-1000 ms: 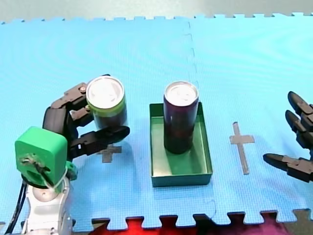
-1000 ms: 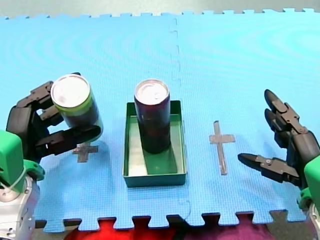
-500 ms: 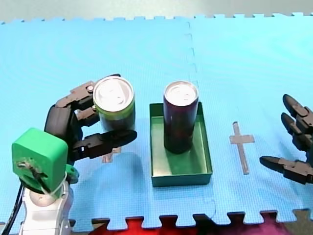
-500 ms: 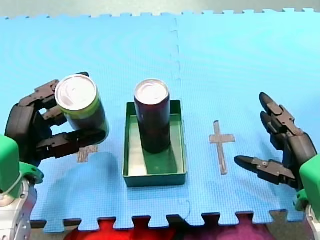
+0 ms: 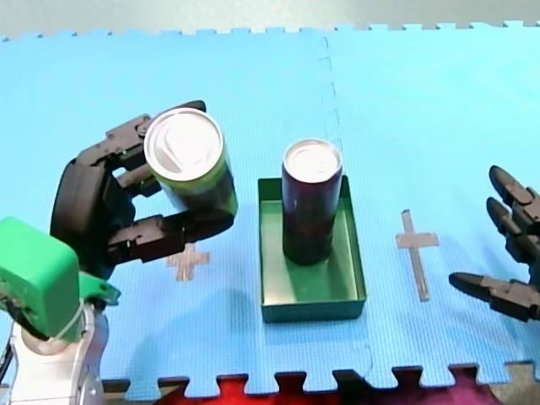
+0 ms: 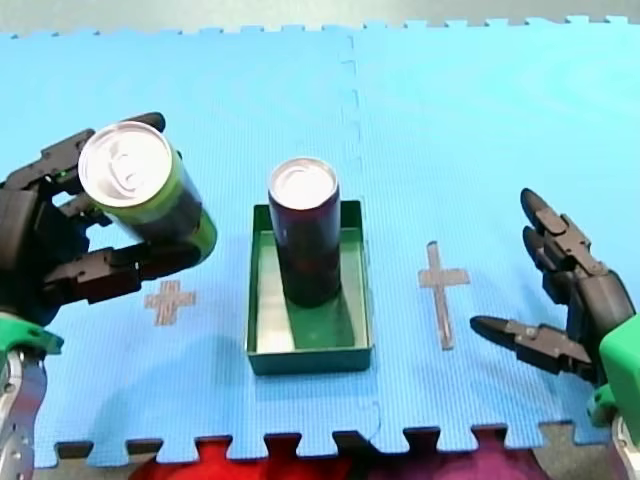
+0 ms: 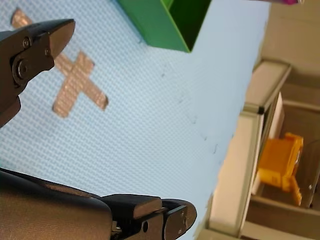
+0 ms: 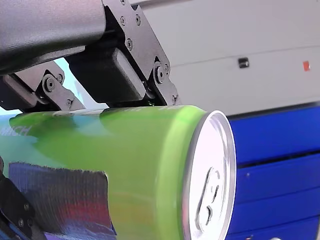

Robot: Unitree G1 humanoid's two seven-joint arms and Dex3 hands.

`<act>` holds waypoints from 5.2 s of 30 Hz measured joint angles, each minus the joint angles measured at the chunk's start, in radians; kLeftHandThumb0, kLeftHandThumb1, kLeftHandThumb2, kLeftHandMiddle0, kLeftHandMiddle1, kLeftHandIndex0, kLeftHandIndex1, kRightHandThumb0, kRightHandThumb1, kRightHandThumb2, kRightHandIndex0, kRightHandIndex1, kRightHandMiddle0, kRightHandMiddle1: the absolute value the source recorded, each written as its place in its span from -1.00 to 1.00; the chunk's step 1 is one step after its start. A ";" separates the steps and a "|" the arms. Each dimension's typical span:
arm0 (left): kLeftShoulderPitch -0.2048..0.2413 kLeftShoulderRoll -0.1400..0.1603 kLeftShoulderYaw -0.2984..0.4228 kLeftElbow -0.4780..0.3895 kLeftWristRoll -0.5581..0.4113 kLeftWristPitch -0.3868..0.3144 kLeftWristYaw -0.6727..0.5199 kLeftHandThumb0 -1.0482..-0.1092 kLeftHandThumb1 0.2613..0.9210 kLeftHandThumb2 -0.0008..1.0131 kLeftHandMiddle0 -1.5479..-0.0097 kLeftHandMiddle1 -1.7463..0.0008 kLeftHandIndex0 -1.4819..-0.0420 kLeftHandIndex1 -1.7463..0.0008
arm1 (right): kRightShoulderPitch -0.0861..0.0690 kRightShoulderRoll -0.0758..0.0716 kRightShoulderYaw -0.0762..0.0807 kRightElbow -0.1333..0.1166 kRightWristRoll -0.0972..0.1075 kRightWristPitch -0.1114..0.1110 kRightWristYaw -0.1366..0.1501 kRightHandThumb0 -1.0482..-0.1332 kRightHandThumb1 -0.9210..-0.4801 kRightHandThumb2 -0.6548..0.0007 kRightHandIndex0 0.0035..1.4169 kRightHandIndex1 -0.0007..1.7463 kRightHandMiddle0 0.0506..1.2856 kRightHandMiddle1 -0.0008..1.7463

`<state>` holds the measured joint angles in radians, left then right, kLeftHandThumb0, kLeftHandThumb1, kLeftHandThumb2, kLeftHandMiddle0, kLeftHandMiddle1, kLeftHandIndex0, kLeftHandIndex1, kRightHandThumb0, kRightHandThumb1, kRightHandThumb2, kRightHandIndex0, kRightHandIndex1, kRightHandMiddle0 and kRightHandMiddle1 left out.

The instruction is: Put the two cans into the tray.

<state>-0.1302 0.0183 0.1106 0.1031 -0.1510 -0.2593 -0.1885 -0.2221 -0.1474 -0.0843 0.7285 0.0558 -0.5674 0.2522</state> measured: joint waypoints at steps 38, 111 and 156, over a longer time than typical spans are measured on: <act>0.037 -0.069 -0.176 -0.156 -0.002 0.172 -0.009 0.33 0.35 -0.99 -0.83 0.99 -0.69 0.99 | -0.008 0.006 0.002 -0.002 -0.002 0.007 -0.009 -0.38 0.12 1.00 -0.70 -1.00 -0.69 -1.00; 0.012 -0.057 -0.149 -0.044 0.013 0.214 -0.001 0.33 0.35 -1.00 -0.83 1.00 -0.70 1.00 | 0.051 0.004 0.014 -0.148 -0.012 0.047 -0.037 -0.34 0.09 1.00 -0.71 -1.00 -0.69 -1.00; -0.008 -0.058 -0.163 0.111 0.055 0.139 -0.021 0.37 0.37 -1.00 -0.83 1.00 -0.70 1.00 | 0.061 0.016 0.020 -0.192 -0.021 0.072 -0.058 -0.35 0.08 1.00 -0.70 -1.00 -0.69 -1.00</act>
<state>-0.1380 -0.0398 -0.0527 0.2140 -0.0959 -0.1208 -0.2099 -0.1612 -0.1315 -0.0642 0.5365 0.0343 -0.4954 0.1942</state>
